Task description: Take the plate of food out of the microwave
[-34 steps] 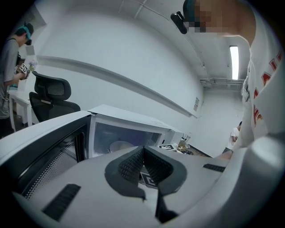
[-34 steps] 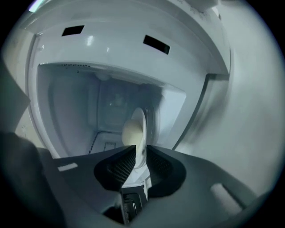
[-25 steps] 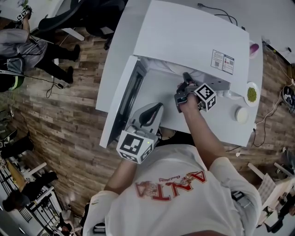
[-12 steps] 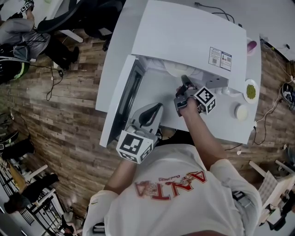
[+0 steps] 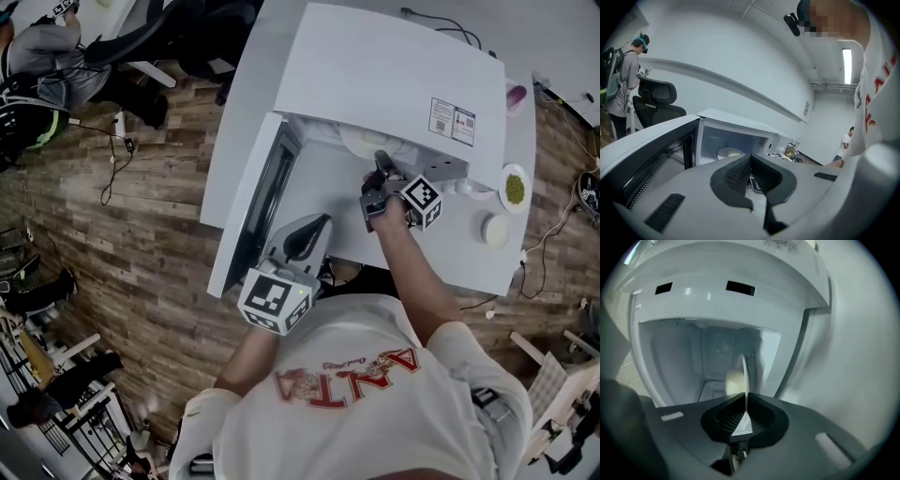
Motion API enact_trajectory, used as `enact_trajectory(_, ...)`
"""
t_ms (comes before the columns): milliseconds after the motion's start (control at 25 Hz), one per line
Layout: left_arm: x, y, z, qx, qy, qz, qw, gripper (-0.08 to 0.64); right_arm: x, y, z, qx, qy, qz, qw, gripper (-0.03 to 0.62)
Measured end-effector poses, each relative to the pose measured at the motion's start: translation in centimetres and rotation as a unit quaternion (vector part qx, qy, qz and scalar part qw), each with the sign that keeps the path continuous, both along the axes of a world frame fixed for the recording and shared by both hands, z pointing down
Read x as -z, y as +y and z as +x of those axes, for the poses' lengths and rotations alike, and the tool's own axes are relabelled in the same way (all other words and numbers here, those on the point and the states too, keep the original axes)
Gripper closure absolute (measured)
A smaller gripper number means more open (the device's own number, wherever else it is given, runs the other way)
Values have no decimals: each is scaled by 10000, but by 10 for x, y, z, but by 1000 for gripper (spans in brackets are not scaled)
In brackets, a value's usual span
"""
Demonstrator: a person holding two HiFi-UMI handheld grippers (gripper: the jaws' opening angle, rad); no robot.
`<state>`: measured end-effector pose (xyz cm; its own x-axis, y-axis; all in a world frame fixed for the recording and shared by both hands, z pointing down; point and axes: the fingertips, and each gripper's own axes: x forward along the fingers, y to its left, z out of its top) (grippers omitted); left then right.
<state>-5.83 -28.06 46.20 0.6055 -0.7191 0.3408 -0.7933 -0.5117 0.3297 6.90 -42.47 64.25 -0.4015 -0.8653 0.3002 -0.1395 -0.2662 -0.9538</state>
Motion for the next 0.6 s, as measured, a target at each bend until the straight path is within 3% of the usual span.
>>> enact_trajectory(400,12,5,6,-286,124,184,9993,551,24,17,10,-206,-221,549,9980,575)
enact_trajectory(600,18,14,13,-528,203,283,9980,551,42,47,6,-92,-274,652,9975,575)
